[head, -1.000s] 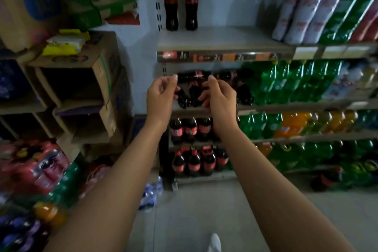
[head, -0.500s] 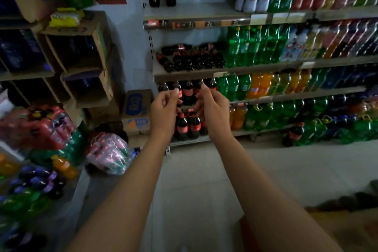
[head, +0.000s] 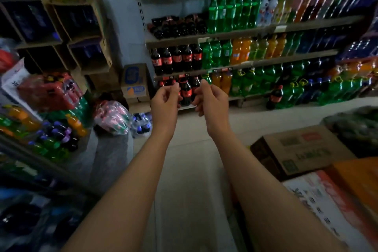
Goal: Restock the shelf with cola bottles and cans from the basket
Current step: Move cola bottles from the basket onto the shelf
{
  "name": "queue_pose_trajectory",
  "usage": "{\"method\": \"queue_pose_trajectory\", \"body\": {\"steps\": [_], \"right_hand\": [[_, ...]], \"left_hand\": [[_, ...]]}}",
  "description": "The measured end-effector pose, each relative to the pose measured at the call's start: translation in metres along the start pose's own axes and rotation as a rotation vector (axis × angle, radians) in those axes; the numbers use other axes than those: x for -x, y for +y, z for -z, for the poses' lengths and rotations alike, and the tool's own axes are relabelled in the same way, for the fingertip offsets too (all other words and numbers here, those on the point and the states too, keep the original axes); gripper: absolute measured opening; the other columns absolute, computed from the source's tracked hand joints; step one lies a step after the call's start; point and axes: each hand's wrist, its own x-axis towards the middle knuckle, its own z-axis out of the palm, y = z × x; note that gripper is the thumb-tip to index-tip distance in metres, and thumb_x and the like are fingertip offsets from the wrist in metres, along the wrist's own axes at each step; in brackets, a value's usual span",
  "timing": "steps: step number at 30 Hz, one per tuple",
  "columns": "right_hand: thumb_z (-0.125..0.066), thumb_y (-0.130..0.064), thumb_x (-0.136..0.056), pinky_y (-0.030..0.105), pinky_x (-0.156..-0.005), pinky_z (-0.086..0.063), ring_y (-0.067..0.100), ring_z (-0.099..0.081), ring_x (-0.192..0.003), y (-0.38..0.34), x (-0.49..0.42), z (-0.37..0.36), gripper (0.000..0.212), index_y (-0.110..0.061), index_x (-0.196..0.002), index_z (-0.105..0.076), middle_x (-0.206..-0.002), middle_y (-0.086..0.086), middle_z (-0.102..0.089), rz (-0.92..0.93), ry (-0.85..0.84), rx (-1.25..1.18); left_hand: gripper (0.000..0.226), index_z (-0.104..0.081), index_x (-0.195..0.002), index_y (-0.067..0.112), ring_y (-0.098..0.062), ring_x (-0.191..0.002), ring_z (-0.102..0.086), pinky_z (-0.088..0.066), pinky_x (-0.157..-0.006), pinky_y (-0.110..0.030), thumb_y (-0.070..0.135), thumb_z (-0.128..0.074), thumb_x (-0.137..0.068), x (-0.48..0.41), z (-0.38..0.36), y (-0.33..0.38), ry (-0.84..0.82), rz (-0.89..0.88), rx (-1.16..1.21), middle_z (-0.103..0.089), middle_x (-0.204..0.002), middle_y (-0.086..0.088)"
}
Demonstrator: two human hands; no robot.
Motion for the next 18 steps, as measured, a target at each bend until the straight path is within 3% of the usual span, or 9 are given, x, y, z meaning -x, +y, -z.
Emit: {"method": "queue_pose_trajectory", "body": {"steps": [13, 18], "right_hand": [[-0.049, -0.033, -0.100, 0.022, -0.042, -0.037, 0.013, -0.049, -0.045, -0.062, 0.256, 0.112, 0.036, -0.010, -0.075, -0.061, -0.056, 0.003, -0.057, 0.087, 0.191, -0.042], [-0.047, -0.031, -0.101, 0.023, -0.042, -0.038, 0.013, -0.048, -0.042, -0.101, 0.330, 0.183, 0.040, 0.000, -0.081, -0.060, -0.056, 0.008, -0.055, 0.152, 0.243, -0.050]], "left_hand": [[0.022, -0.061, -0.086, 0.016, -0.006, -0.059, -0.052, -0.044, -0.058, -0.023, 0.034, -0.054, -0.097, 0.252, 0.017, 0.055, -0.187, -0.066, 0.051, -0.058, -0.069, 0.004], [0.023, -0.061, -0.087, 0.015, -0.004, -0.059, -0.052, -0.044, -0.058, -0.024, 0.034, -0.053, -0.096, 0.348, -0.022, 0.091, -0.279, -0.118, 0.064, -0.059, -0.069, 0.005]]}}
